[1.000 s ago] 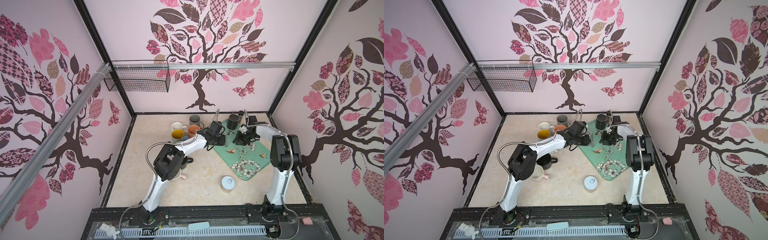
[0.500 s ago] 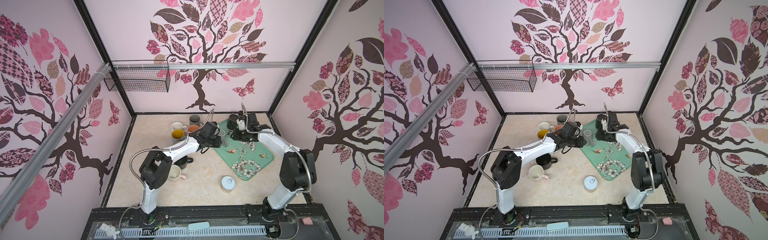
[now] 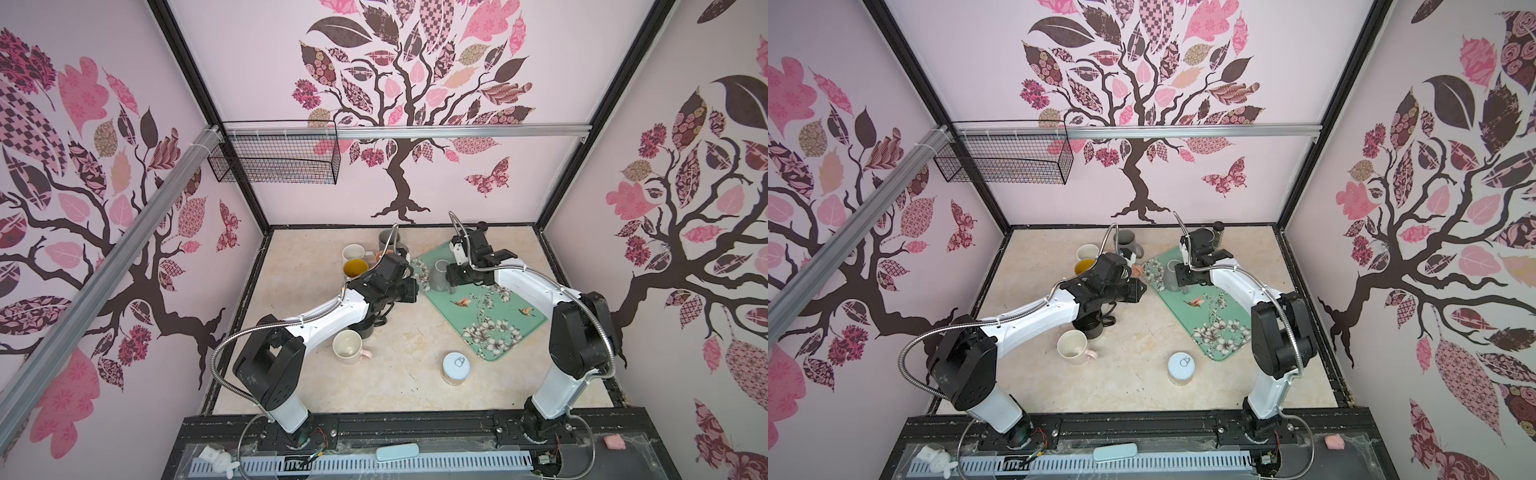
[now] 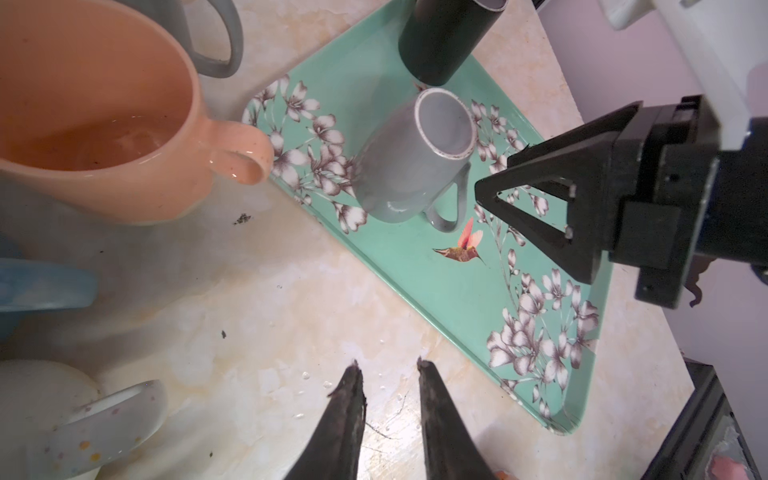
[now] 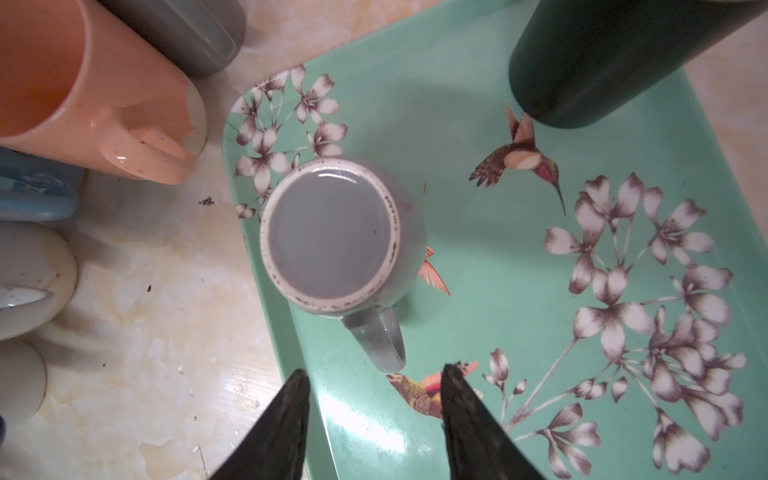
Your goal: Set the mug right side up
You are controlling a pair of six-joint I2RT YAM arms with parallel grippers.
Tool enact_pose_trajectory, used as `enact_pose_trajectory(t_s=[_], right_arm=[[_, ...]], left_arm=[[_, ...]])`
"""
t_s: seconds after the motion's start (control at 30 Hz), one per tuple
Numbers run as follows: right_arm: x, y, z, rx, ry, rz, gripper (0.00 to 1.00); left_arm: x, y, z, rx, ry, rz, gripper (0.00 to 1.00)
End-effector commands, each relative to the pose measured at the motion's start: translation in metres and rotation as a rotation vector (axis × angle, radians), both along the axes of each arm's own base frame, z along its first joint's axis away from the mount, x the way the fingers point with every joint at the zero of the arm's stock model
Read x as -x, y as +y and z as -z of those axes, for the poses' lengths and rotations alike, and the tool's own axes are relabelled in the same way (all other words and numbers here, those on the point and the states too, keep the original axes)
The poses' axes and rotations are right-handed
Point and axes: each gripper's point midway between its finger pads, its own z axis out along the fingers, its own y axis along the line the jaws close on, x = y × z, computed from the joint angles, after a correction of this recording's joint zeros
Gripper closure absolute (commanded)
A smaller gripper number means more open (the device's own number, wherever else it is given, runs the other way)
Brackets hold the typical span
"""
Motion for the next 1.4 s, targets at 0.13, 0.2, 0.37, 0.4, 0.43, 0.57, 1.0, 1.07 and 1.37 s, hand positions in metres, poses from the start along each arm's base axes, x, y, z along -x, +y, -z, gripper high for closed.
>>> enact_pose_trajectory(t_s=[0.13,0.2,0.37,0.4,0.43,0.57,1.0,1.07,1.37], right_arm=[[-0.012,0.003,0.015,0.050,0.010,-0.024,0.46],[-0.013,0.004,0.020,0.049,0.019,-0.030,0.47],[-0.021,0.006,0.034,0.078,0.032,-0.046,0.57],[-0.023,0.005,0.035,0.084,0.034,-0.044,0.59],[-0.023,0.005,0.036,0.086,0.036,-0.045,0.62],[-0.026,0.005,0.036,0.094,0.028,-0.043,0.70],[-0.026,-0.004,0.028,0.167,-0.032,-0.038,0.99],[-0.026,-0.003,0.024,0.162,-0.042,-0.040,1.00],[-0.027,-0.003,0.022,0.146,-0.032,0.003,0.68]], left_arm=[[0.004,0.007,-0.003,0.001,-0.040,0.002,0.74],[0.003,0.008,-0.002,0.000,-0.039,-0.001,0.74],[0.004,0.009,-0.003,-0.001,-0.041,-0.003,0.73],[0.003,0.009,-0.004,0.000,-0.045,-0.002,0.73],[0.004,0.010,-0.005,0.002,-0.049,-0.002,0.73],[0.004,0.013,-0.007,-0.003,-0.058,-0.010,0.73],[0.008,0.026,-0.017,-0.025,-0.130,-0.006,0.69],[0.008,0.030,-0.020,-0.028,-0.147,-0.012,0.68],[0.009,0.038,-0.020,-0.034,-0.153,-0.030,0.67]])
